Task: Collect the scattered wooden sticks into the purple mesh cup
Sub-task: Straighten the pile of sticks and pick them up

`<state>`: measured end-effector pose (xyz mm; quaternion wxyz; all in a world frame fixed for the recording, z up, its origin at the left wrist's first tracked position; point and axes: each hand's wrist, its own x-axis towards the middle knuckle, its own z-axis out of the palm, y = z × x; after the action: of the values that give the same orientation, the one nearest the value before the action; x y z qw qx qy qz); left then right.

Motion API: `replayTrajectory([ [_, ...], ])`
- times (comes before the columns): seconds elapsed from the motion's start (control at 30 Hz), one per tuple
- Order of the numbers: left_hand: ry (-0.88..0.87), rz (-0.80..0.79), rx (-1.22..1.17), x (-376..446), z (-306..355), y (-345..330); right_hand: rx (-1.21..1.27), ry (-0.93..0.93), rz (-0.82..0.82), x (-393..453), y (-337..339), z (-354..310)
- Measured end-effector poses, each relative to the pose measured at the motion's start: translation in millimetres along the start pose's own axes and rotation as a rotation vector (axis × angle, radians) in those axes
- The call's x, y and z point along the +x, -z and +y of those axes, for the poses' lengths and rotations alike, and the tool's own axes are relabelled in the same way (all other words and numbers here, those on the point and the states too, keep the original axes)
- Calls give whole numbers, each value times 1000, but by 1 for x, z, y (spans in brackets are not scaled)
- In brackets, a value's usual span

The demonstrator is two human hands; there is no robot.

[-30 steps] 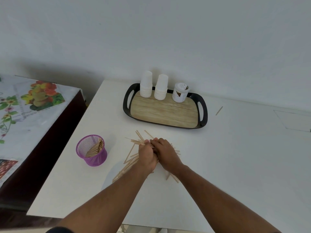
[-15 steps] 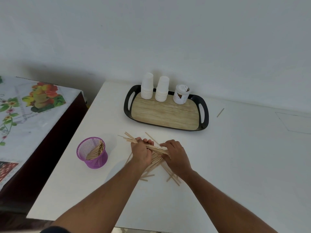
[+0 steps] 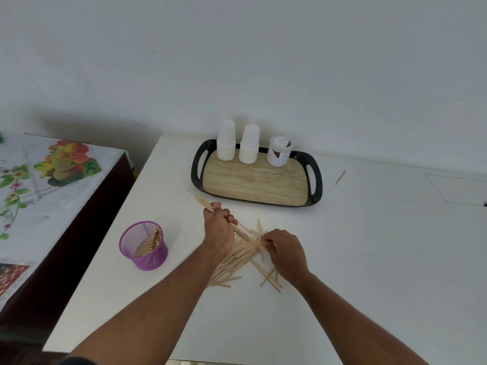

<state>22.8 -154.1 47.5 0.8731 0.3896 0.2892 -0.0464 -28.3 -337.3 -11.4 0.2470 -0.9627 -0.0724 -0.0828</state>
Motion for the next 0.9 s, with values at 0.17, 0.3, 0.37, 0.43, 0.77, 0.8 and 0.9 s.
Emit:
replayTrajectory([
  [0.17,-29,-13,80,-2,8,9,177,-153,57,2,10,-3],
  [0.3,13,-17,124,-11,-1,11,522,-332,136,18,19,-33],
  [0.37,41,-27,132,-17,-7,10,641,-331,84,26,23,-52],
  [0.43,56,-50,134,-22,-13,9,690,-306,40,31,23,-70],
  [0.77,141,-107,-42,-38,-16,4,588,-308,131,24,11,-92],
  [0.8,145,-105,-59,-38,-17,4,568,-282,129,22,10,-91],
  [0.9,147,-58,-72,-36,-16,5,489,-135,64,17,9,-89],
])
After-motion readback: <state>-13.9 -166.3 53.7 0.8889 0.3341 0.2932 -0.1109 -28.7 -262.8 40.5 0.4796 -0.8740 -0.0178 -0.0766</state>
